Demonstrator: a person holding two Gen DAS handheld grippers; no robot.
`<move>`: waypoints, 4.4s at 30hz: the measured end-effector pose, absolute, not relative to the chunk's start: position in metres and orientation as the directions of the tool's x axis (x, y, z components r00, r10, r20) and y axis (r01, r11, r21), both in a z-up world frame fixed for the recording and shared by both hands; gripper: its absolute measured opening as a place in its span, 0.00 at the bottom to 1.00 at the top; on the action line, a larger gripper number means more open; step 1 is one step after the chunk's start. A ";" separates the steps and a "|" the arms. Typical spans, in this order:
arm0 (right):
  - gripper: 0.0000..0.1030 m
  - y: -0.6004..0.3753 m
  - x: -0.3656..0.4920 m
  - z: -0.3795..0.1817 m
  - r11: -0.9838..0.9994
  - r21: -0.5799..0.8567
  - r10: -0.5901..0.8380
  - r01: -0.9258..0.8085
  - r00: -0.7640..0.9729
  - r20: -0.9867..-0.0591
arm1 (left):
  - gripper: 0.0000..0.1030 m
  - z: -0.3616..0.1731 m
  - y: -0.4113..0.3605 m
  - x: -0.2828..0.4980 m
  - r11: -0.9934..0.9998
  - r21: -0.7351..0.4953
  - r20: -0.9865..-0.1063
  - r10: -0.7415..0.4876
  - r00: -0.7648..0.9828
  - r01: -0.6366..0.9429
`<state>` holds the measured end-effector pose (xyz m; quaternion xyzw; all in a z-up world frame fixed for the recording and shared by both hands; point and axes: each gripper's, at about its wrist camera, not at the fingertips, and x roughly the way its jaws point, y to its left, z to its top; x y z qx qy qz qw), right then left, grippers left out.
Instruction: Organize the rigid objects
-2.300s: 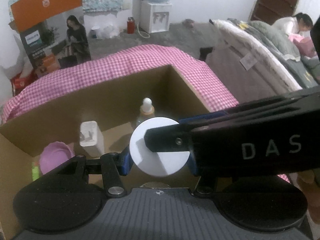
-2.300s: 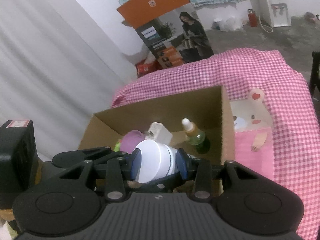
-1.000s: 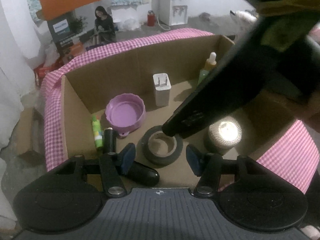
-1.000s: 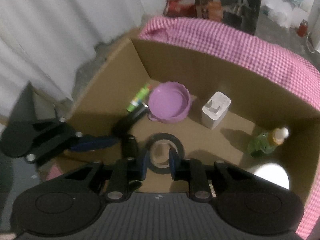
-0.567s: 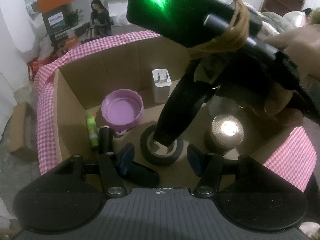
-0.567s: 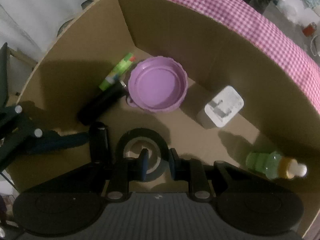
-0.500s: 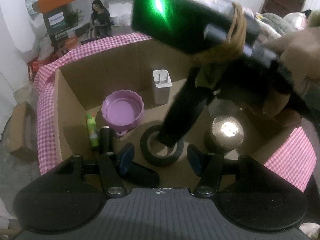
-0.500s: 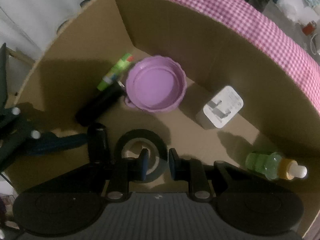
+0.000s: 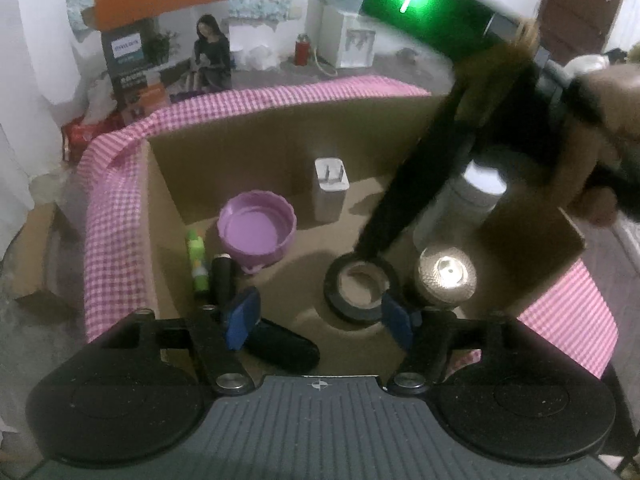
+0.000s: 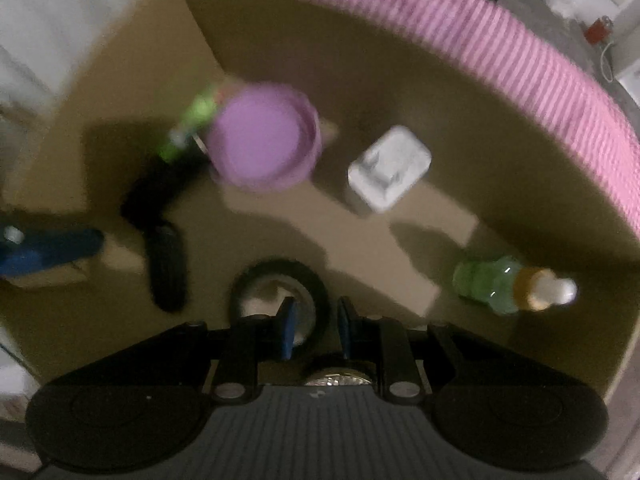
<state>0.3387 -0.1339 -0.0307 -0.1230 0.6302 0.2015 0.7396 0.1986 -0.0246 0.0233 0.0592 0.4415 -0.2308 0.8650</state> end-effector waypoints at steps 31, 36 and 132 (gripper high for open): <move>0.35 -0.071 0.297 -0.028 0.825 0.206 0.371 -0.527 0.229 -0.900 | 0.96 0.047 0.024 0.123 0.953 -0.030 -0.698 -0.236 0.676 0.302; 0.35 -0.034 0.307 -0.061 0.801 0.123 0.261 -0.586 0.156 -0.953 | 0.96 0.046 0.031 0.125 0.957 -0.020 -0.700 -0.219 0.680 0.288; 1.00 -0.228 0.101 0.023 0.986 0.160 0.069 0.044 0.765 -0.640 | 1.00 0.053 -0.040 0.110 0.990 0.064 -0.699 -0.045 0.714 0.125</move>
